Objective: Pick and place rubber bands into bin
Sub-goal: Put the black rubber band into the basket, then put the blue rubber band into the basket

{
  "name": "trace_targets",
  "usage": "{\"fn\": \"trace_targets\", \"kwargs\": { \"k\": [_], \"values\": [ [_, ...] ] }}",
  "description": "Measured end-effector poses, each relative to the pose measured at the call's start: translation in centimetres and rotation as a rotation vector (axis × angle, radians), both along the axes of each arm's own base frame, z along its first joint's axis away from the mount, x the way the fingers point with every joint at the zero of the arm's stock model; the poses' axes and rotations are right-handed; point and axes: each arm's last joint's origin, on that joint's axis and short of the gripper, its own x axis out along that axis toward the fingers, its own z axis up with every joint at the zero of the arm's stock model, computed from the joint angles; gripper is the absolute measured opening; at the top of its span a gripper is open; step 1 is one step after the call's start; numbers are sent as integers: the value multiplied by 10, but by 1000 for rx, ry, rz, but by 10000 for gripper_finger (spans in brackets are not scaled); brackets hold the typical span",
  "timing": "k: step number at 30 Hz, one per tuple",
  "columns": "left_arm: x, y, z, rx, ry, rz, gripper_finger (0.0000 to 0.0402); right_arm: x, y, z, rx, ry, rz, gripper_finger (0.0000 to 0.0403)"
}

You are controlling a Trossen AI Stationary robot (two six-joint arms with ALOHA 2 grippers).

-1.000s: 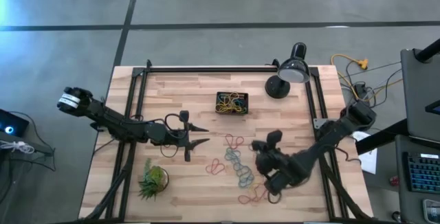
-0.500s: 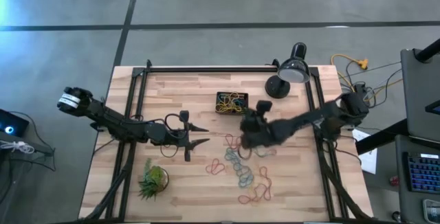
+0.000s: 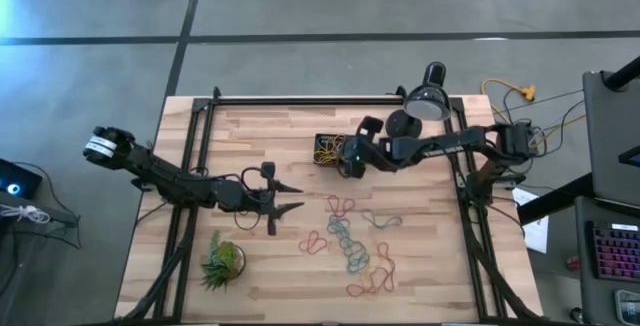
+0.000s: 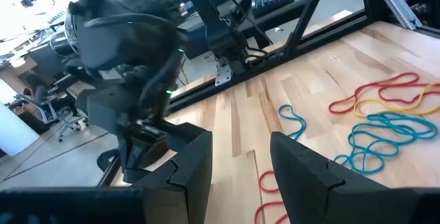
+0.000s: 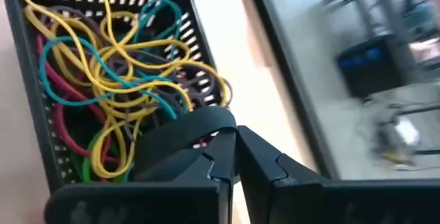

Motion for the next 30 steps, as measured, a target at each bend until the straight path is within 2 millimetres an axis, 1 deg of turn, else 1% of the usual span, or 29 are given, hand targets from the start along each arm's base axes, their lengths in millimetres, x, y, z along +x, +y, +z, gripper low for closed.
{"fn": "trace_targets", "kwargs": {
  "k": [5,9,12,15,23,26,30],
  "values": [
    [-2,1,-4,1,12,0,132,-1,-15,-4,153,-19,59,9],
    [-2,1,-5,-9,16,1,132,-2,-19,-10,174,5,60,9],
    [-3,1,-6,-22,17,2,132,-1,-18,-11,181,19,99,16],
    [-3,1,-6,-23,16,3,132,-1,-17,-10,213,11,128,38],
    [-3,1,-6,-24,15,2,132,-2,-17,-8,212,12,127,116],
    [-3,1,-6,-24,15,3,132,-5,-16,-5,217,51,130,138],
    [-3,1,-6,-24,18,2,132,-16,-14,5,225,99,128,156]
  ]
}}
